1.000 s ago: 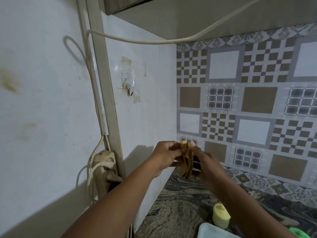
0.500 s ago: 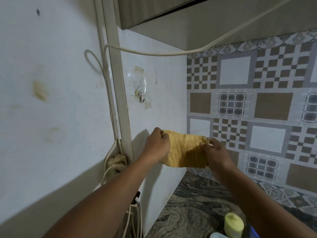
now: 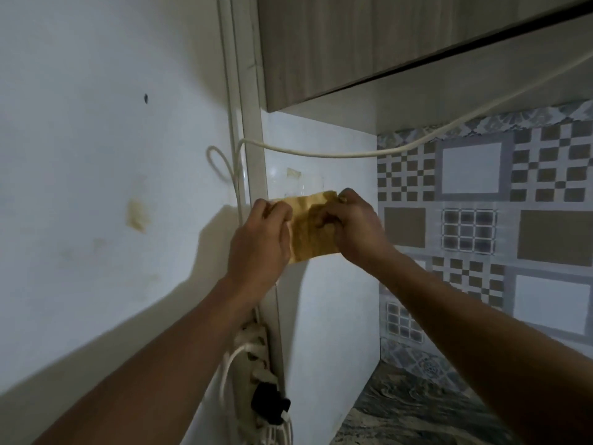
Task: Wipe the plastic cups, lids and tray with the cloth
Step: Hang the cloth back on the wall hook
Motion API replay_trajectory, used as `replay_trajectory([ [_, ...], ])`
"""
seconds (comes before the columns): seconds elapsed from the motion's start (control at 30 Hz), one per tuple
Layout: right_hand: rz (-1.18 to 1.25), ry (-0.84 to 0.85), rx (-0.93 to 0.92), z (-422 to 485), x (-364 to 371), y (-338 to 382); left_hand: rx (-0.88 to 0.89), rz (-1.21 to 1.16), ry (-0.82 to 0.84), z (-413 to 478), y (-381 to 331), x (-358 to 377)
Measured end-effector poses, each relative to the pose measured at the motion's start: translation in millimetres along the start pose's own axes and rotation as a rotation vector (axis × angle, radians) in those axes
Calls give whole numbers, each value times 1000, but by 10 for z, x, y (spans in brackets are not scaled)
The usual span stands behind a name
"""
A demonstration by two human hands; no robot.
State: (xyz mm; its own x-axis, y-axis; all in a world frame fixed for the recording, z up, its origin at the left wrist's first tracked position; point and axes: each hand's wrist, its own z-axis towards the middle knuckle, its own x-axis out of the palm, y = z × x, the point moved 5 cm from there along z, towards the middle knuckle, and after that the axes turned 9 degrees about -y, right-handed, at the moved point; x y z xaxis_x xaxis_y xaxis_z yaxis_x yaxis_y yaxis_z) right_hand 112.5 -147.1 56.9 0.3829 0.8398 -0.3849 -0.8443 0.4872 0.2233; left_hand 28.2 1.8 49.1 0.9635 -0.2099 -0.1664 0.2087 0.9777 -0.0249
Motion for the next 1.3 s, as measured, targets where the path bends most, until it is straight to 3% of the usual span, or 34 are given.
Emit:
replay_trajectory([
  [0.13, -86, 55, -58, 204, 207, -34, -12, 167, 49, 51, 135, 76],
  [0.33, 198, 234, 280, 26, 497, -169, -84, 326, 188, -161, 0, 160],
  [0.47, 407, 280, 430, -176, 559, -115, -162, 230, 205, -357, -19, 202],
  [0.67, 547, 275, 485, -444, 508, -84, -213, 78, 153, -670, -105, 209],
  [1.0, 394, 130, 487, -820, 291, -432, -271, -51, 245, -1238, -335, 452],
  [1.3, 178, 211, 636, -1278, -236, -1099, -265, -197, 423, -1308, -835, 1014],
])
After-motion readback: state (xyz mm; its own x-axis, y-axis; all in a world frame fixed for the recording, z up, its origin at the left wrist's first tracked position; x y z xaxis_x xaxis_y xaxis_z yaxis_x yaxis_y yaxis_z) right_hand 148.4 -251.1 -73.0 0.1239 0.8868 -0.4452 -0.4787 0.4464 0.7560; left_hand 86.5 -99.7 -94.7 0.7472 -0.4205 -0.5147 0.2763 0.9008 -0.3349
